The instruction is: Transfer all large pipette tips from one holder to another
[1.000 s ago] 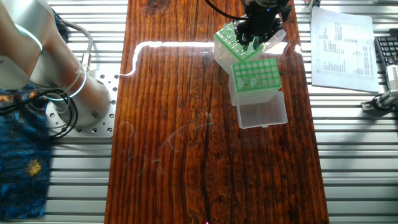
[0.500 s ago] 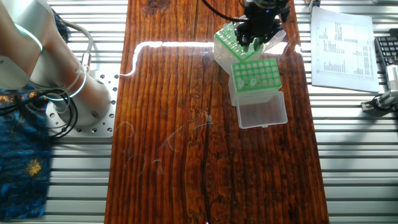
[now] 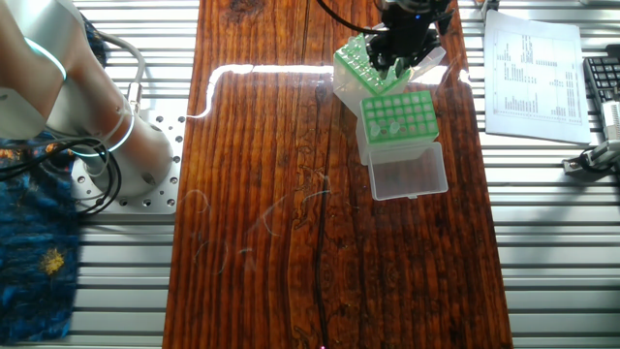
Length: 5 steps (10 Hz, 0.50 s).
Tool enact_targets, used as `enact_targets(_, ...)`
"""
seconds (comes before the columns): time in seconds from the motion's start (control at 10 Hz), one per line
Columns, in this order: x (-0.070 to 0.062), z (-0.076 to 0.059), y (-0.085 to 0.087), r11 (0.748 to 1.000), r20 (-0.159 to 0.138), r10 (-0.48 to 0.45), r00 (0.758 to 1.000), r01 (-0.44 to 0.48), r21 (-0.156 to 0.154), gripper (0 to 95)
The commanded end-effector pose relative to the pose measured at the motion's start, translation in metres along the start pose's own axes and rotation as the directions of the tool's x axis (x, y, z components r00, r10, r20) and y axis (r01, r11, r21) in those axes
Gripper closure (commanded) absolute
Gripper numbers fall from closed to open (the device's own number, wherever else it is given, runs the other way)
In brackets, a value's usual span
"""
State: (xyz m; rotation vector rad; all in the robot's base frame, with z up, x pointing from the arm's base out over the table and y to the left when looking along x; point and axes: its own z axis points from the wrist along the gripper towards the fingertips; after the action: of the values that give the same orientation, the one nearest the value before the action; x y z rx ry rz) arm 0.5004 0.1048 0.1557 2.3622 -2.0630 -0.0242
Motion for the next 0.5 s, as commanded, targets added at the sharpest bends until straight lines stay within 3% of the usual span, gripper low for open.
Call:
enact_targets(0.1,-0.0002,0.0001,0.0001,1.000,-0.001,-0.001,1.000,0.001,0.001,76.0)
enact_targets(0.5,-0.0002,0.0002,0.0003,1.000,-0.006,-0.005,1.000,0.005,0.000,76.0)
